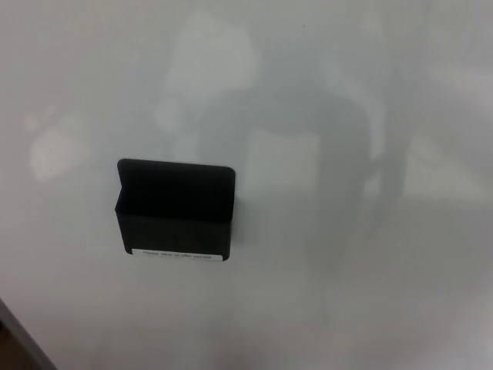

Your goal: A magnetic marker holder is on the left hand side of the white board, the robot put the index and middle finger into the opening of the container and pull off the magnetic holder and hand it to a human on the left hand side.

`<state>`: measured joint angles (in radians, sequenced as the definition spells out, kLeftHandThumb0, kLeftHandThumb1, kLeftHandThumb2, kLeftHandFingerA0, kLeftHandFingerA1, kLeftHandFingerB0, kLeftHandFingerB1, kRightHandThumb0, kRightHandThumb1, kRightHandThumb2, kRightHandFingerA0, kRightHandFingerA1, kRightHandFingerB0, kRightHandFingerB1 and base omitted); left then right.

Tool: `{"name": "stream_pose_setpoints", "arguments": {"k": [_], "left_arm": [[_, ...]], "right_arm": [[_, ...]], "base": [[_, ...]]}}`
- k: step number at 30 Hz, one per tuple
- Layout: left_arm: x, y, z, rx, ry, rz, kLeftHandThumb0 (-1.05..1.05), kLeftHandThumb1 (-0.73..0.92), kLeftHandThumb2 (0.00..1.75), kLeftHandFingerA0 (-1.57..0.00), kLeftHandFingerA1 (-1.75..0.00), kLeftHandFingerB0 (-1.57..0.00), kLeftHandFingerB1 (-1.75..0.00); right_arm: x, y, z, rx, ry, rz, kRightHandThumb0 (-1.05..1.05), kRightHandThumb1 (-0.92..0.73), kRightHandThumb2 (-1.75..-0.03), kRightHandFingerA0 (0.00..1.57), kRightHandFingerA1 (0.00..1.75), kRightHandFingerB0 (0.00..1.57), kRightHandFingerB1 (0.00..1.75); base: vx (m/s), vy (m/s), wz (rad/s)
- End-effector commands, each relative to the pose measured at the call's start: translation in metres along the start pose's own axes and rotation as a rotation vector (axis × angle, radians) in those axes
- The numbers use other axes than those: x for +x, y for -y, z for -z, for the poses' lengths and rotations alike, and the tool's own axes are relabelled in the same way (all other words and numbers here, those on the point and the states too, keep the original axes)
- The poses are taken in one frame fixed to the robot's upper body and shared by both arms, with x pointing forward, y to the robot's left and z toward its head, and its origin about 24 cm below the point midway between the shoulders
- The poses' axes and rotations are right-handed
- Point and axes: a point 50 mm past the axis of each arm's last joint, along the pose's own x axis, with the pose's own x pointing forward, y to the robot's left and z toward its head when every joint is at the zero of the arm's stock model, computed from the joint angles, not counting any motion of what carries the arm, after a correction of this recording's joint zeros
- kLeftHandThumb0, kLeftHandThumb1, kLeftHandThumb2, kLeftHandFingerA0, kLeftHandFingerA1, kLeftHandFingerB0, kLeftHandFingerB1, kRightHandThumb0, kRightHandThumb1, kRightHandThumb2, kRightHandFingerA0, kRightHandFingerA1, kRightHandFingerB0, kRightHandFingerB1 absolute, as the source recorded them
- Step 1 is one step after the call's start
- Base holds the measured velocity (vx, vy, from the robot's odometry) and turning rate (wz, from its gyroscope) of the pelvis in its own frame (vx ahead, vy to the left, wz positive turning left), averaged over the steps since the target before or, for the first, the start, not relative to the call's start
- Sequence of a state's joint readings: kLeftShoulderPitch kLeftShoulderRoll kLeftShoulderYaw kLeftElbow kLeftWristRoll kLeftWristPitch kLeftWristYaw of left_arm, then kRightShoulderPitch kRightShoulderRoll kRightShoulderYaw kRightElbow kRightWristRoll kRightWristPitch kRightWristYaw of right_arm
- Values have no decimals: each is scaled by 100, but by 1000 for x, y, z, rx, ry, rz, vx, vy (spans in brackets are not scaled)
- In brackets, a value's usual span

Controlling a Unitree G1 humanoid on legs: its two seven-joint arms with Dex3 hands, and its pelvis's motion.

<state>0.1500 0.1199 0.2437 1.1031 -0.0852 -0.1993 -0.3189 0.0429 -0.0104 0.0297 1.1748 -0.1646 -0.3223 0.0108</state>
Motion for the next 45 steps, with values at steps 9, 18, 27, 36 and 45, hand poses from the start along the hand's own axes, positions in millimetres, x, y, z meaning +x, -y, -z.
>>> {"name": "stream_pose_setpoints", "arguments": {"k": [9,18,27,36,45], "left_arm": [[-12,-18,-60,55,445,67,-54,64,60,-36,-32,-31,-35],[-62,-30,-155,129,872,140,-26,55,57,-43,-41,-42,-34],[-118,-26,-218,337,1139,166,-34,48,68,-39,-46,-36,-41],[-153,-2,-258,414,1279,274,-27,51,56,-43,-38,-37,-32],[-181,32,-293,573,1341,399,-39,41,65,-41,-43,-38,-43]], "right_arm": [[1,5,-19,13,187,27,-64,-65,-95,35,52,14,42],[2,5,-20,36,190,27,-60,-79,-64,44,39,20,28],[2,7,-22,46,189,25,-61,-64,-94,34,53,12,41],[2,8,-21,37,193,20,-64,-64,-95,33,52,12,41],[4,11,-26,37,207,33,-63,-64,-95,34,53,13,41]], "base": [[0,0,0],[0,0,0],[0,0,0],[0,0,0],[0,0,0]]}}
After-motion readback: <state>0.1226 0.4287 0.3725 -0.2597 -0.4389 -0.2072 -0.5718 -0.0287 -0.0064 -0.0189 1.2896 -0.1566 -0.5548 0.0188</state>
